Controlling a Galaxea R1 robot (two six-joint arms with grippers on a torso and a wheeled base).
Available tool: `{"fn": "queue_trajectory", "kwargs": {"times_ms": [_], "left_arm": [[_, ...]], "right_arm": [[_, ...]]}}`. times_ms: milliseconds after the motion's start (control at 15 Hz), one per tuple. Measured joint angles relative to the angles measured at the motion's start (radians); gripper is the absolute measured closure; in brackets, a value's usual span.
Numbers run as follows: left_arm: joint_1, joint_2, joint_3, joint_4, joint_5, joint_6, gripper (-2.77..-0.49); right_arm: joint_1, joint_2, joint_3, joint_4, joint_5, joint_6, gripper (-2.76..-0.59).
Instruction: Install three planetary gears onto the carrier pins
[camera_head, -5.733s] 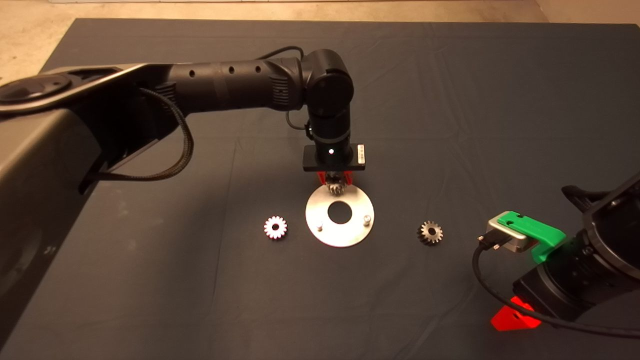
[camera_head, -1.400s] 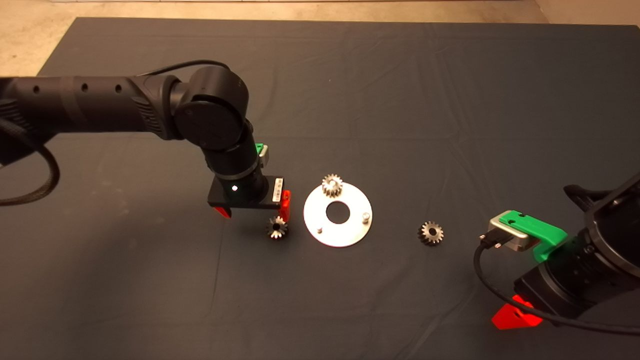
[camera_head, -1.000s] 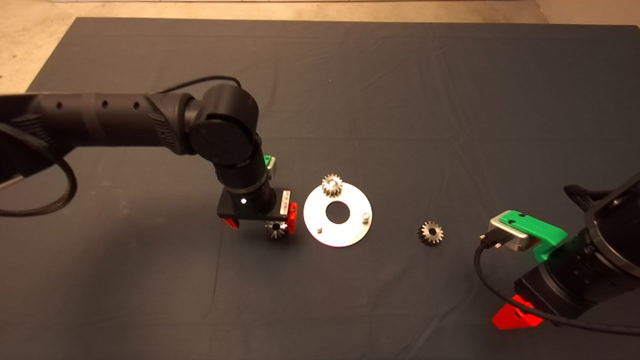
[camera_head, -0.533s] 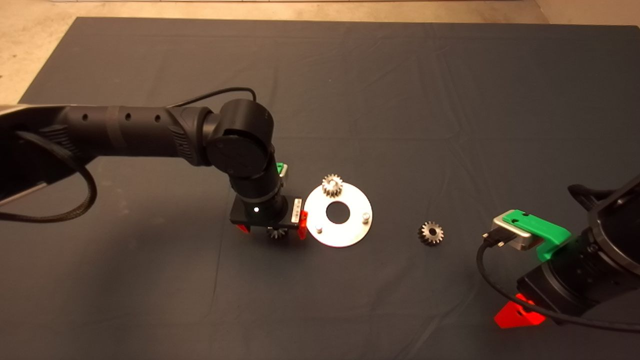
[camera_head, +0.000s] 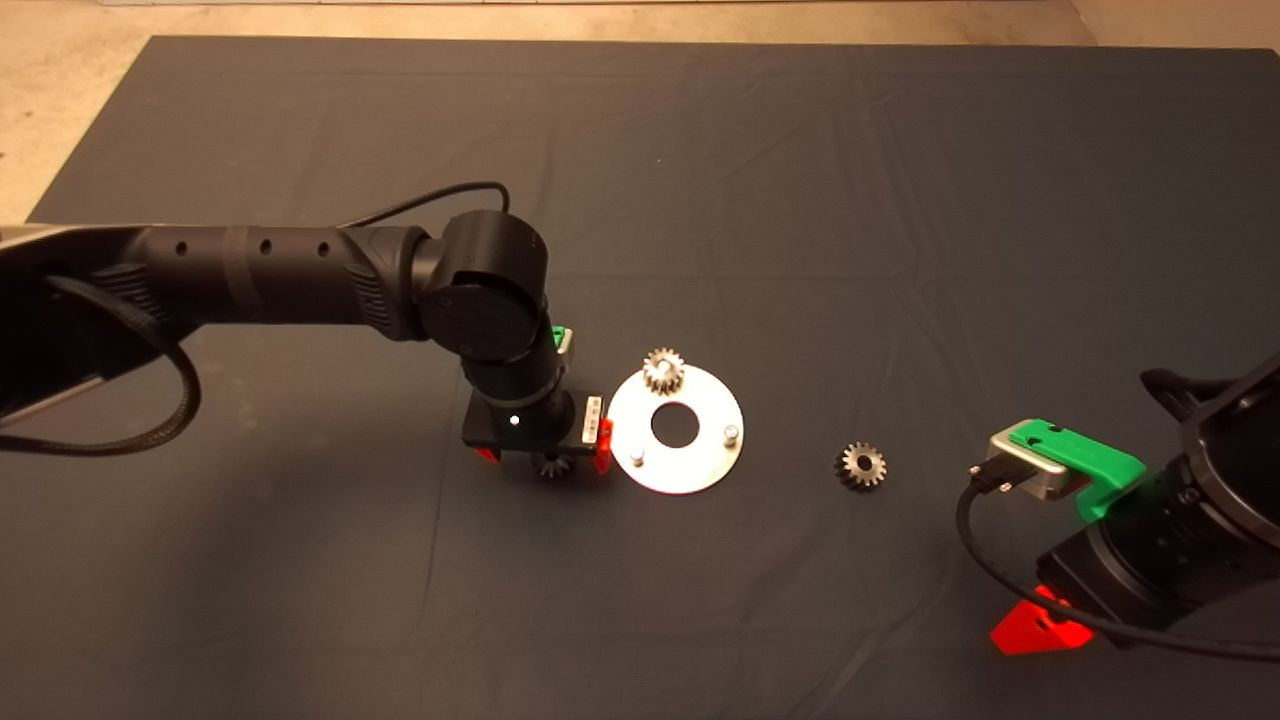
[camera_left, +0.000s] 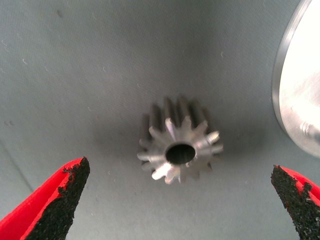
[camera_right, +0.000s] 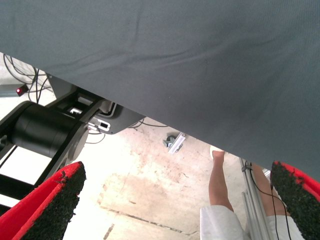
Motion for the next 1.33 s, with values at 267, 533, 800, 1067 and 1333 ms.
{"fn": "queue_trajectory", "kwargs": {"times_ms": [267, 533, 800, 1067, 1333], "left_arm": [[0.000, 0.000, -0.010, 0.014, 0.001, 0.000, -2.62], [0.000, 0.000, -0.010, 0.025, 0.000, 0.000, -2.62], [0.000, 0.000, -0.010, 0.032, 0.001, 0.000, -2.52], [0.000, 0.000, -0.010, 0.032, 0.001, 0.000, -2.52], [0.000, 0.000, -0.010, 0.033, 0.001, 0.000, -2.52]], "right_arm": [[0.000, 0.000, 0.000, 0.000, 0.000, 0.000, -2.75], [0.000, 0.000, 0.000, 0.000, 0.000, 0.000, -2.75], [0.000, 0.000, 0.000, 0.000, 0.000, 0.000, -2.75], [0.000, 0.000, 0.000, 0.000, 0.000, 0.000, -2.75], [0.000, 0.000, 0.000, 0.000, 0.000, 0.000, -2.75]]}}
